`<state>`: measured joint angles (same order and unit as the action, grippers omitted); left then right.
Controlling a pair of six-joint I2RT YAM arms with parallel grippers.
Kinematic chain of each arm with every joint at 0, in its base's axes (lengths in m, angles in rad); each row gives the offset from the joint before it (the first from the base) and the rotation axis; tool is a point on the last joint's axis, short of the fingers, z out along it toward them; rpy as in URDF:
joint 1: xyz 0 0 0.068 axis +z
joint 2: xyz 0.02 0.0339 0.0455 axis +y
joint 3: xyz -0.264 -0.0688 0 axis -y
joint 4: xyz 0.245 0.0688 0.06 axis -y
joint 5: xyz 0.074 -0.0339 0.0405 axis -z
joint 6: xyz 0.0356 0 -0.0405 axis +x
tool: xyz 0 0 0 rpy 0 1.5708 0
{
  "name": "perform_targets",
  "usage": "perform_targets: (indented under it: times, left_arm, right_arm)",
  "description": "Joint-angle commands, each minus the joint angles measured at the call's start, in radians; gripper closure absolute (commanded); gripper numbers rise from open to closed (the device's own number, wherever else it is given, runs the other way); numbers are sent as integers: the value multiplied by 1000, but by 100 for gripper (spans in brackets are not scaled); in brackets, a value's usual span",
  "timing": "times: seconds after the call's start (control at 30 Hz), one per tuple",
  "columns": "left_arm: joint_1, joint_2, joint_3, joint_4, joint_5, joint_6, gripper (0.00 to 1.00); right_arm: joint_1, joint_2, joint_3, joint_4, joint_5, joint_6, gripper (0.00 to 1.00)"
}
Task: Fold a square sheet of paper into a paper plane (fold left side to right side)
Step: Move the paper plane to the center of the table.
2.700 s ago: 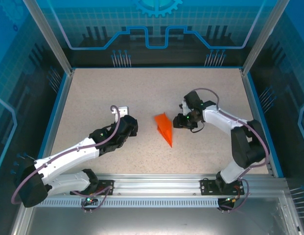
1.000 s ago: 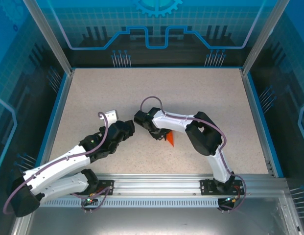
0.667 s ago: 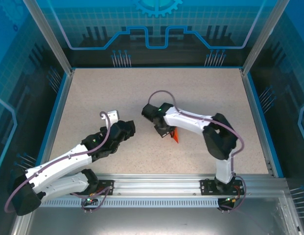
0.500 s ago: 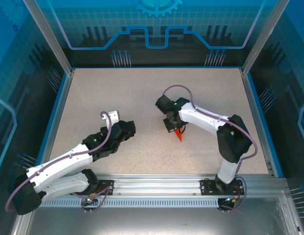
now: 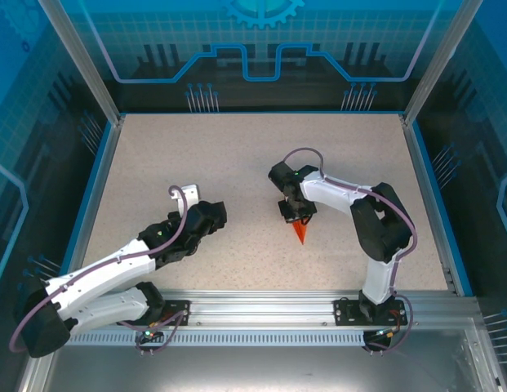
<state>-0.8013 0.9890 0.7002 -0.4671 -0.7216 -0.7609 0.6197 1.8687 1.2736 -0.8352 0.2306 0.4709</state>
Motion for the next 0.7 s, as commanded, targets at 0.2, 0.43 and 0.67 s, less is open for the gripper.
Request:
perform_targets:
  times: [0.2, 0.43, 0.67]
  left_arm:
    - [3, 17, 43, -13, 9, 0, 4]
    - [4, 28, 48, -11, 13, 2, 4]
    - [4, 24, 56, -29, -1, 2, 2]
  right_arm:
    - [-30, 24, -15, -9, 45, 18, 76]
    - [-38, 30, -49, 26, 1, 20, 77]
    - [-38, 37, -82, 49, -62, 35, 83]
